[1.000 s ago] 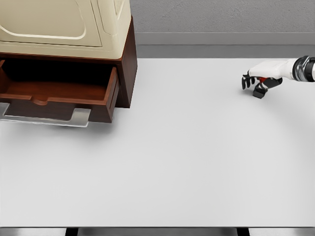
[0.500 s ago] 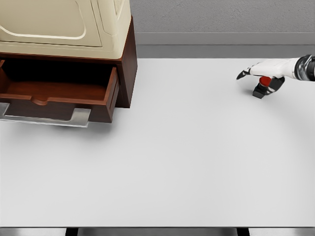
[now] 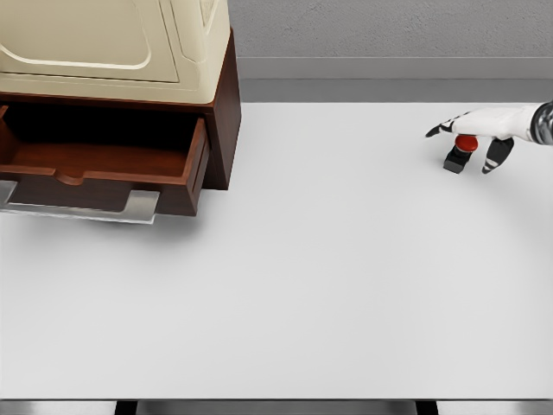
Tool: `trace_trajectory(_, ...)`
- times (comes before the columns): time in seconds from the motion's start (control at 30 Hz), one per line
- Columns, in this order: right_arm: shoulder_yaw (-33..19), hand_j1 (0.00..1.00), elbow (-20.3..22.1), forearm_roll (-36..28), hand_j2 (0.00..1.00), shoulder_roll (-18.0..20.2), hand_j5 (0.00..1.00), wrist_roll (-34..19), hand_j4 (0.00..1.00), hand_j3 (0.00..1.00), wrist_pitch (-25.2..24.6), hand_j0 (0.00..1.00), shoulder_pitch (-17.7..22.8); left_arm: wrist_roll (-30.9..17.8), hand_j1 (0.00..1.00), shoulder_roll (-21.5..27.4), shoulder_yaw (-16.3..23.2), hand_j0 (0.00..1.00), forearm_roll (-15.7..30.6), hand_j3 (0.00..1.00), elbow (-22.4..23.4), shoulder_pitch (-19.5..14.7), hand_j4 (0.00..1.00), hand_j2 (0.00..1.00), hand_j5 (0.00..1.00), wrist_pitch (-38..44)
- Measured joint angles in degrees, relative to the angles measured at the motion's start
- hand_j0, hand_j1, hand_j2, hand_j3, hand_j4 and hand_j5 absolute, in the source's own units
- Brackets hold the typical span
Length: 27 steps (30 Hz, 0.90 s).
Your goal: Open the cabinet drawer with left arm, and place a switch into the drawer with right arm
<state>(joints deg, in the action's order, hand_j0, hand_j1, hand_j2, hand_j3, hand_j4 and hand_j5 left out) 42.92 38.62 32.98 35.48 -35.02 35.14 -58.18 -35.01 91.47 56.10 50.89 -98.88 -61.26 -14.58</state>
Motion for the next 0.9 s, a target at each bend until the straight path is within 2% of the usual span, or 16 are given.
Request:
trace_trajectory(0.07, -0.1, 0.99, -0.1, 0.0, 0.99, 0.0, 0.99, 0.0, 0.99, 0.99, 0.0, 0.99, 0.0, 0.0, 1.0, 0.0, 0.0, 1.0, 0.0, 1.0, 0.0, 0.0, 1.0, 1.0, 1.0, 0.0)
trace_trajectory(0.13, -0.1, 0.94, -0.3, 0.1, 0.94, 0.0, 0.94, 0.0, 0.94, 0.94, 0.0, 0.94, 0.0, 0.0, 1.0, 0.0, 0.0, 1.0, 0.0, 1.0, 0.0, 0.0, 1.0, 1.0, 1.0, 0.0)
trace_trajectory(0.33, -0.2, 0.73, -0.5, 0.0, 0.73, -0.1, 0.73, 0.0, 0.73, 0.73, 0.0, 0.73, -0.1, 0.0, 1.0, -0.1, 0.0, 1.0, 0.0, 1.0, 0.0, 0.0, 1.0, 1.0, 1.0, 0.0)
trace_trajectory(0.9, 0.1, 0.69, -1.0, 0.0, 0.69, -0.2, 0.69, 0.0, 0.69, 0.69, 0.0, 0.69, -0.1, 0.0, 1.0, -0.2, 0.0, 1.0, 0.0, 1.0, 0.0, 0.0, 1.0, 1.0, 1.0, 0.0)
